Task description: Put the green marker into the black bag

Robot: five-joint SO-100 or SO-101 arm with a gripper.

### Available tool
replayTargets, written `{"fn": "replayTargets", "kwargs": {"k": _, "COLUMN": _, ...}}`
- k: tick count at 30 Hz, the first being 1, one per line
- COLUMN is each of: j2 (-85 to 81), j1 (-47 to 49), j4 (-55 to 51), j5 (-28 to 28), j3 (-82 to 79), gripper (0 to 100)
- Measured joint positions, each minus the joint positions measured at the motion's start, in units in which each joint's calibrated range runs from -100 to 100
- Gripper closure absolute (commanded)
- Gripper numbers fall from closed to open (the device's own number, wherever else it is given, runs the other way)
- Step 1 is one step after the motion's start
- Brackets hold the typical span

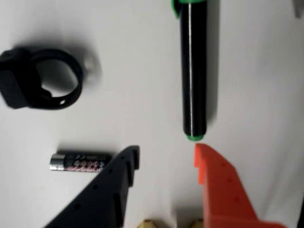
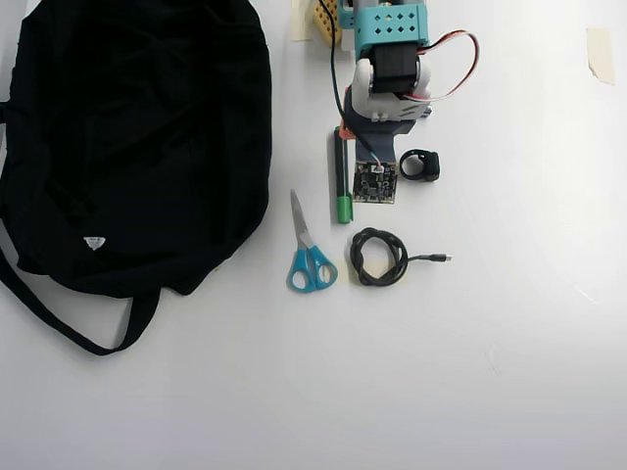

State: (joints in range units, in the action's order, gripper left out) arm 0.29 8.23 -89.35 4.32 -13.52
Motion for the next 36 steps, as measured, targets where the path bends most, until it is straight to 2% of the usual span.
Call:
{"fn": "replayTargets", "kwargs": {"k": 8, "j2": -0.42, "j1": 0.0, "j4": 6.35, "j5": -1.17, "j3": -4.64, "gripper": 85}}
{"fn": "replayTargets", "kwargs": {"k": 14, "j2": -6.97, "j1": 0.0, "j4": 8.85, "j5": -2.49, "j3": -9.51, "gripper": 85}}
{"fn": "replayTargets", "kwargs": {"k": 25, "j2": -9.71, "j1": -6.1, "j4": 20.35, "j5": -7.23, "j3": -19.73, "gripper": 85}}
{"fn": "replayTargets", "kwargs": {"k": 36, "j2": -9.96, "j1": -6.1, "j4": 21.21, "j5": -8.16, "j3": -21.23, "gripper": 84}}
